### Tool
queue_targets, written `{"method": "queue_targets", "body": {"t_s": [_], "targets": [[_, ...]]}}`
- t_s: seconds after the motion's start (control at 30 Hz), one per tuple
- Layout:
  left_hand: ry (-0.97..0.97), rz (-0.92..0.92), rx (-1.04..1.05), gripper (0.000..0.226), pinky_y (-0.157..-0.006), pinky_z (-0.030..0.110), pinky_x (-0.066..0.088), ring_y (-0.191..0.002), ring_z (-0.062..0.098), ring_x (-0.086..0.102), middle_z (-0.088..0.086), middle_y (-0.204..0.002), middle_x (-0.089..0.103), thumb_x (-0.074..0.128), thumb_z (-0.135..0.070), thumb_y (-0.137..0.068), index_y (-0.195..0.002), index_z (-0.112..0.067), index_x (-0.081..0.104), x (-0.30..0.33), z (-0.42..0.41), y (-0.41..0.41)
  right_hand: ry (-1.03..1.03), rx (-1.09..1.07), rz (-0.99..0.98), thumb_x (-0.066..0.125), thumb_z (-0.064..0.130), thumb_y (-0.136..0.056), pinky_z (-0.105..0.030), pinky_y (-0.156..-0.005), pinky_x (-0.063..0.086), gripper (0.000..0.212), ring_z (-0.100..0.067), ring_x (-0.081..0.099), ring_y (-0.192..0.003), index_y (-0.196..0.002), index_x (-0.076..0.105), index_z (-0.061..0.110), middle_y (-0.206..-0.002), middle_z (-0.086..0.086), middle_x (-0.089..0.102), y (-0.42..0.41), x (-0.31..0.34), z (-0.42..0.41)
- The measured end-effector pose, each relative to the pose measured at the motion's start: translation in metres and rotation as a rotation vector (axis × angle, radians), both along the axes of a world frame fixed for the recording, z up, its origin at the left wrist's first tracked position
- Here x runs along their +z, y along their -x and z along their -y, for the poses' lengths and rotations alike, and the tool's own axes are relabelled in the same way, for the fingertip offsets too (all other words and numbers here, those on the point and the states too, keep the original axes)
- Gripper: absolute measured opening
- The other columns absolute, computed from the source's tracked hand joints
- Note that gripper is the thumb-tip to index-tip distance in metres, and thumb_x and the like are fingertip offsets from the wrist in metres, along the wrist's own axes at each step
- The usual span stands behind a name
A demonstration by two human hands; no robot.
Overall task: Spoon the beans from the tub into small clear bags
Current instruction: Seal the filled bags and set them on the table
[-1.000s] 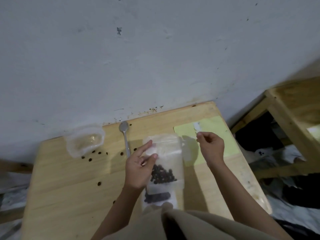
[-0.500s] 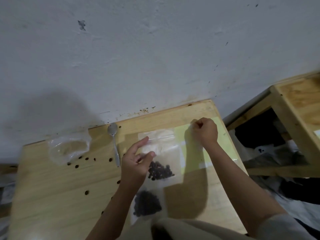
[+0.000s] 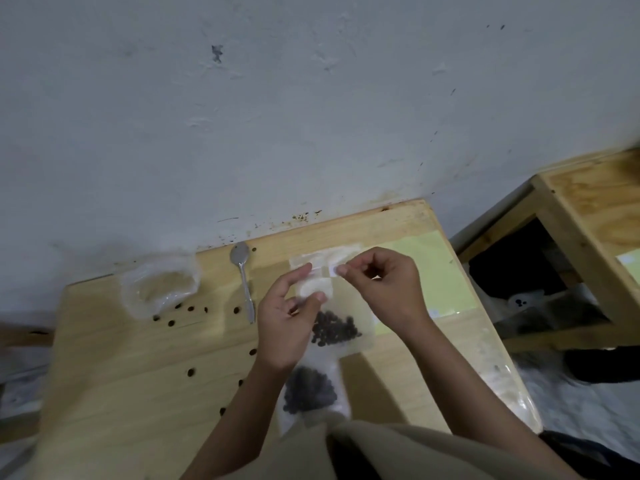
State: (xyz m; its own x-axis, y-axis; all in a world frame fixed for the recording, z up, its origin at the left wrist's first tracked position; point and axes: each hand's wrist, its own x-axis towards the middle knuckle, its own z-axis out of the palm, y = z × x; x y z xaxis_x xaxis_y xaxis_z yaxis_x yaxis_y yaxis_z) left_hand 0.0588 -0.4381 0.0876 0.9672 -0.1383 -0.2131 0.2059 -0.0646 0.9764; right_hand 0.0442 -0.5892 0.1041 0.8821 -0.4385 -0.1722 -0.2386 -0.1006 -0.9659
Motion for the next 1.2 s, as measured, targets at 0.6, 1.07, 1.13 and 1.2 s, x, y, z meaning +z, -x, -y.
{"method": "queue_targets", "body": {"t_s": [0.6,1.07,1.13,1.2], "targets": [[0.131,0.145,0.158,0.018,-0.069,0.017,0.053,-0.072,0.003,0.068,-0.011,-0.072,0.071,0.073,0.006,-0.076,-0.084,-0.008,0.064,0.053,-0.092,0.041,0.051,-0.06,0.138,0.087,0.024,-0.061,-0.012,-0.055,0.039,0.027,-0.003,0.046,-0.056,-0.067,0.061,0.018,-0.063,0.003,0.053,0.049,0.033,-0.113],[0.322,-0.013,0.278,0.026,-0.07,0.03,0.057,-0.078,0.014,0.067,0.005,-0.095,0.07,0.065,0.008,-0.079,-0.101,-0.007,0.064,0.054,-0.254,0.028,-0.362,0.081,0.2,0.074,0.001,-0.075,-0.029,-0.064,0.051,0.016,-0.018,0.06,-0.067,-0.075,0.063,0.013,-0.07,-0.005,0.063,0.021,0.039,-0.256],[0.321,-0.013,0.28,0.032,-0.075,0.03,0.058,-0.09,0.015,0.067,0.004,-0.107,0.068,0.064,0.008,-0.08,-0.108,-0.008,0.063,0.048,-0.278,0.018,-0.286,0.172,0.163,0.075,0.005,-0.076,-0.033,-0.067,0.055,0.019,-0.02,0.063,-0.071,-0.086,0.067,0.018,-0.075,-0.002,0.064,0.019,0.031,-0.274],[0.296,-0.002,0.282,0.039,-0.083,0.029,0.055,-0.104,0.014,0.064,0.002,-0.116,0.065,0.062,0.01,-0.082,-0.114,-0.012,0.062,0.038,-0.301,0.005,-0.146,0.282,0.109,0.077,0.008,-0.074,-0.033,-0.067,0.055,0.029,-0.019,0.059,-0.067,-0.097,0.068,0.024,-0.081,-0.002,0.062,0.017,0.017,-0.288]]}}
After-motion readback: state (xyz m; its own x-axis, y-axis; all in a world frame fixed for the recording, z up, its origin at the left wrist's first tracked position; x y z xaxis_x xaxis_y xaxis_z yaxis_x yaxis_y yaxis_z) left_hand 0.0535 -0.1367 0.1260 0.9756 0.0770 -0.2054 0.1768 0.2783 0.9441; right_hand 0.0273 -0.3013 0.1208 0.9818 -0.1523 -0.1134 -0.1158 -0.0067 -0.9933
